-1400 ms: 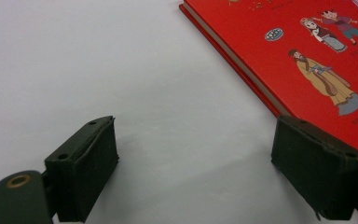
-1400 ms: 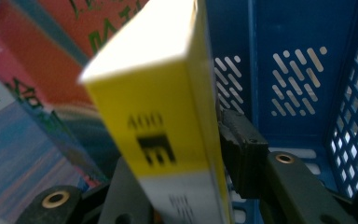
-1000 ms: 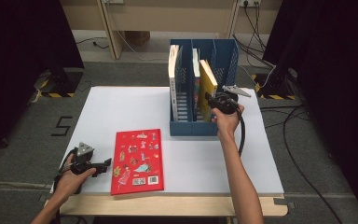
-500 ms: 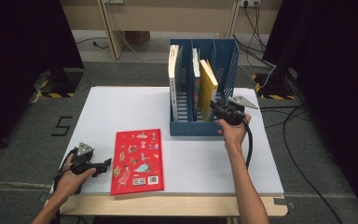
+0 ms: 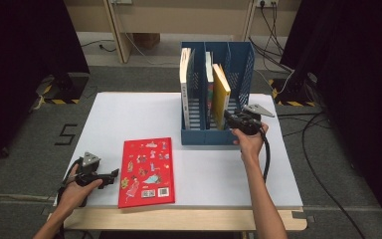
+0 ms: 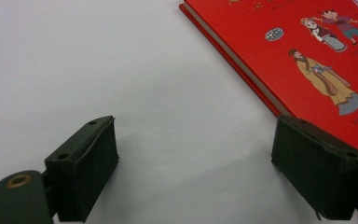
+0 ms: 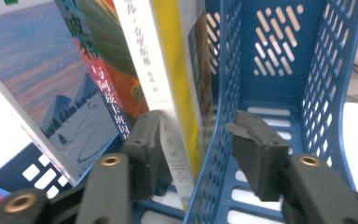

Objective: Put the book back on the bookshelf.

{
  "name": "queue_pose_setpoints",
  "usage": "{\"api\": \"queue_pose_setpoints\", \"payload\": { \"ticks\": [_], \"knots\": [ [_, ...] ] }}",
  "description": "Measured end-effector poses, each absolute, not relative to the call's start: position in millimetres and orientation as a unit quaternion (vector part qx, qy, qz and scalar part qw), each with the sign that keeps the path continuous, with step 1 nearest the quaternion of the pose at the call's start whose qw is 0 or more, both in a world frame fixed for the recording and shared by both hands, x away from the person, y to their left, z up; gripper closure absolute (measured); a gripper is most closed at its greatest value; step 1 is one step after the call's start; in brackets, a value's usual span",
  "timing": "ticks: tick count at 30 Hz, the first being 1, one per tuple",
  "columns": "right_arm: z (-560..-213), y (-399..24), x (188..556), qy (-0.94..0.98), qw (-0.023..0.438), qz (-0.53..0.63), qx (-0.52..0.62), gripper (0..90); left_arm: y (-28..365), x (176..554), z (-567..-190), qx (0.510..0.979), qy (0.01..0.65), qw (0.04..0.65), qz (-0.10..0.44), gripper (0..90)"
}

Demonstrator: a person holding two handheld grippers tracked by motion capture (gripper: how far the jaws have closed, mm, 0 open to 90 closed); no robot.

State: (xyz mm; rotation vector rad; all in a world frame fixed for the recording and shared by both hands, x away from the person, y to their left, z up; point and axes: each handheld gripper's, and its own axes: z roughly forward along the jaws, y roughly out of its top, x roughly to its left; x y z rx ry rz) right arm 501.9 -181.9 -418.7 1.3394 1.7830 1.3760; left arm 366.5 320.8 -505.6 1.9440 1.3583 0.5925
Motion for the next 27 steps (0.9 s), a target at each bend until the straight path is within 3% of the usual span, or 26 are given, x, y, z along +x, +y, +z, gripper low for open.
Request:
{"api": "queue_pose_setpoints", "payload": {
  "ticks": [2, 9, 20, 27],
  "knots": [
    [-419.1, -179.1, 504.0, 0.667, 0.266, 0.491, 0.493, 43.5, 320.8, 366.5, -505.6, 0.747, 0.522, 0.342, 0.228, 13.2],
    [-416.6, -180.2, 503.0, 0.668, 0.276, 0.479, 0.498, 37.8, 320.8, 366.5, -505.6, 0.748, 0.522, 0.342, 0.228, 13.3],
    [-420.1, -182.1, 507.0, 0.672, 0.295, 0.456, 0.504, 31.4, 320.8, 366.5, -505.6, 0.748, 0.522, 0.341, 0.228, 13.3],
    [-421.0, -176.5, 512.6, 0.671, 0.299, 0.452, 0.505, 33.1, 320.7, 366.5, -505.5, 0.748, 0.522, 0.341, 0.229, 13.2]
  ]
}}
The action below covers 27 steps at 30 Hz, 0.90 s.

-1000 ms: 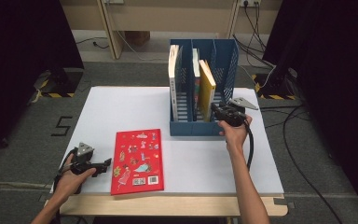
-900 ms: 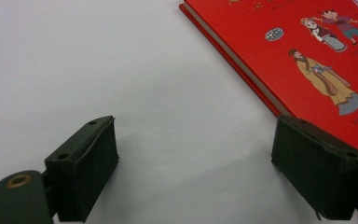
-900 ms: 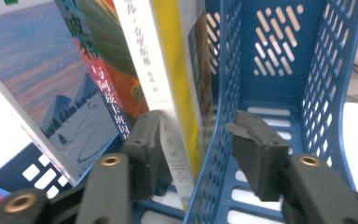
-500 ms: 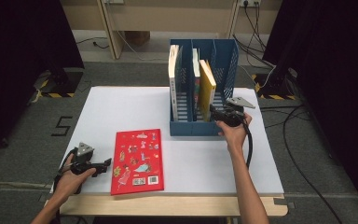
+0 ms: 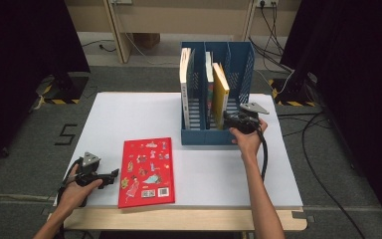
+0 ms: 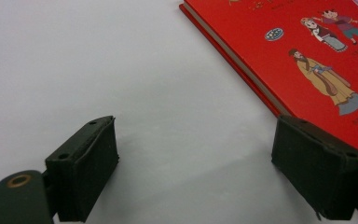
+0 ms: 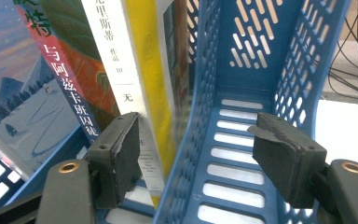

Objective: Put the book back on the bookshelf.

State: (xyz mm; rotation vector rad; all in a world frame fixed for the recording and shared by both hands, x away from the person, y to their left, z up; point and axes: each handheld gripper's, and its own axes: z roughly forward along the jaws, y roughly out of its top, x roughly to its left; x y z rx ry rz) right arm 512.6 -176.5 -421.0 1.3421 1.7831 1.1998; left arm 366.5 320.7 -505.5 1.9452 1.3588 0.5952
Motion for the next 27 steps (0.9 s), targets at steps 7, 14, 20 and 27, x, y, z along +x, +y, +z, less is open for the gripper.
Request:
{"api": "queue_pose_setpoints", "payload": {
  "ticks": [7, 14, 20, 27],
  "knots": [
    [-424.4, -164.1, 526.0, 0.673, 0.296, 0.45, 0.507, 33.5, 320.7, 366.5, -505.6, 0.747, 0.522, 0.341, 0.229, 13.3],
    [-423.2, -148.9, 536.4, 0.682, 0.303, 0.443, 0.497, 33.0, 320.8, 366.5, -505.6, 0.747, 0.522, 0.341, 0.228, 13.3],
    [-422.3, -150.8, 534.5, 0.677, 0.298, 0.449, 0.501, 32.9, 320.7, 366.4, -505.5, 0.748, 0.522, 0.341, 0.229, 13.3],
    [-421.3, -158.1, 529.6, 0.672, 0.284, 0.465, 0.501, 30.2, 320.8, 366.5, -505.6, 0.748, 0.522, 0.342, 0.228, 13.3]
  ]
}}
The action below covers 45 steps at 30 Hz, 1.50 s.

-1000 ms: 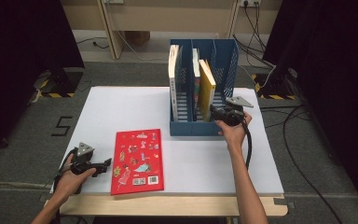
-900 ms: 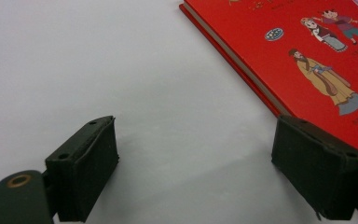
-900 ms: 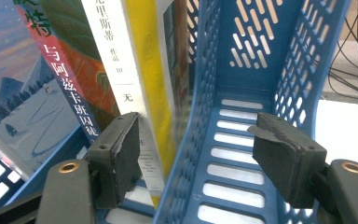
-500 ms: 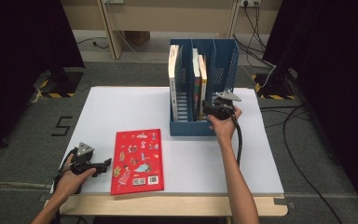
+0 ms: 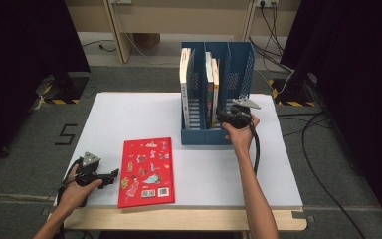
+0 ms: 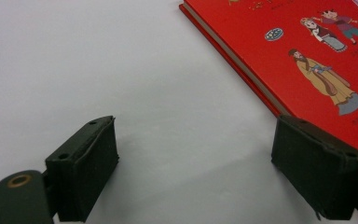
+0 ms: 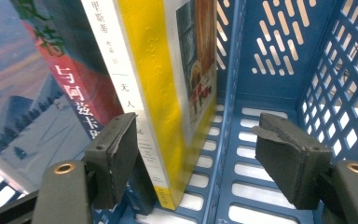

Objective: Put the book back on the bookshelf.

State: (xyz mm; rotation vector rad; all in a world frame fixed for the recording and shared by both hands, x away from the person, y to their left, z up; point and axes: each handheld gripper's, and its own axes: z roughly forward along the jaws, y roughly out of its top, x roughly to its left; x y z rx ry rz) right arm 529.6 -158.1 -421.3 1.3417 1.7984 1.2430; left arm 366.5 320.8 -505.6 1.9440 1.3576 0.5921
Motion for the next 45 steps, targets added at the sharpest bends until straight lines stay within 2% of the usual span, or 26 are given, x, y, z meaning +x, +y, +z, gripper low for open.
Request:
{"api": "queue_pose_setpoints", "payload": {
  "ticks": [13, 23, 26, 32, 35, 45],
  "knots": [
    [-411.8, -152.3, 514.1, 0.661, 0.274, 0.474, 0.513, 16.2, 321.0, 366.5, -505.6, 0.747, 0.522, 0.342, 0.227, 13.4],
    [-410.8, -149.4, 500.4, 0.663, 0.259, 0.476, 0.517, 15.8, 321.1, 366.5, -505.6, 0.747, 0.522, 0.343, 0.227, 13.4],
    [-407.3, -145.8, 492.3, 0.667, 0.273, 0.475, 0.504, 16.1, 321.1, 366.5, -505.6, 0.747, 0.522, 0.343, 0.227, 13.4],
    [-403.8, -140.9, 482.3, 0.667, 0.268, 0.488, 0.495, 16.1, 321.1, 366.5, -505.6, 0.748, 0.522, 0.343, 0.227, 13.4],
    [-401.3, -136.8, 475.2, 0.67, 0.263, 0.497, 0.484, 20.3, 321.1, 366.5, -505.6, 0.747, 0.522, 0.343, 0.227, 13.4],
    [-403.1, -135.7, 459.7, 0.675, 0.257, 0.507, 0.471, 16.5, 321.1, 366.5, -505.6, 0.748, 0.522, 0.343, 0.227, 13.4]
  ]
}}
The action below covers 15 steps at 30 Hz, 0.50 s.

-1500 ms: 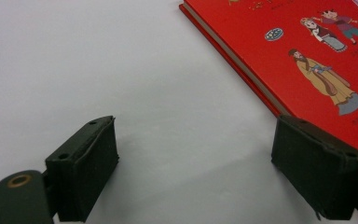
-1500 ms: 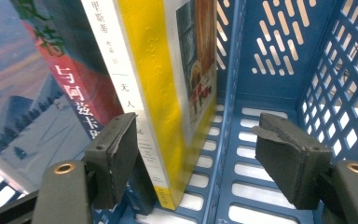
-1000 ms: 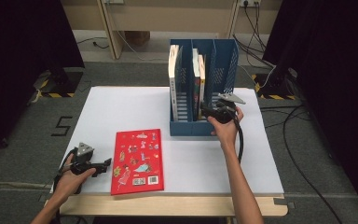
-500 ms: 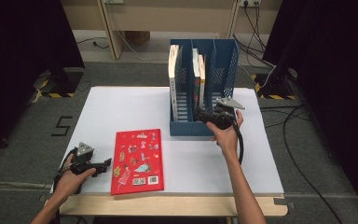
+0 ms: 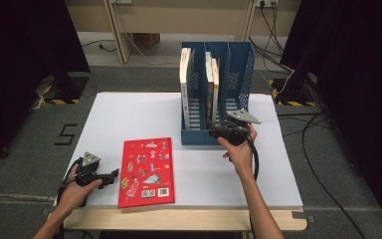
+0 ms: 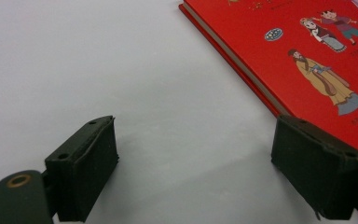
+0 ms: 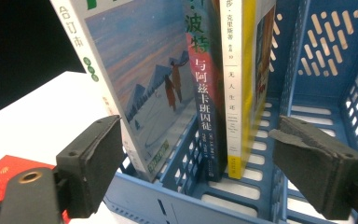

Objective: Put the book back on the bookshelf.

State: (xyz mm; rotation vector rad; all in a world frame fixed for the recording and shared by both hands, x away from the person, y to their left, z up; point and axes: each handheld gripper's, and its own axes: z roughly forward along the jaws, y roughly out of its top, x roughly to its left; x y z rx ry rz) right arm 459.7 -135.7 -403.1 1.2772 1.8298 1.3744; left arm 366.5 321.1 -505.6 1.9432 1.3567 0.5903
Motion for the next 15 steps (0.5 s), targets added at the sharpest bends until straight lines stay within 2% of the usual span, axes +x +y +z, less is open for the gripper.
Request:
{"api": "queue_pose_setpoints", "payload": {
  "ticks": [6, 15],
  "knots": [
    [-407.5, -138.7, 449.3, 0.675, 0.251, 0.519, 0.461, 15.5, 321.1, 366.5, -505.6, 0.747, 0.522, 0.343, 0.227, 13.4],
    [-414.5, -133.6, 434.0, 0.685, 0.218, 0.53, 0.451, 15.6, 321.1, 366.5, -505.6, 0.747, 0.522, 0.343, 0.227, 13.4]
  ]
}}
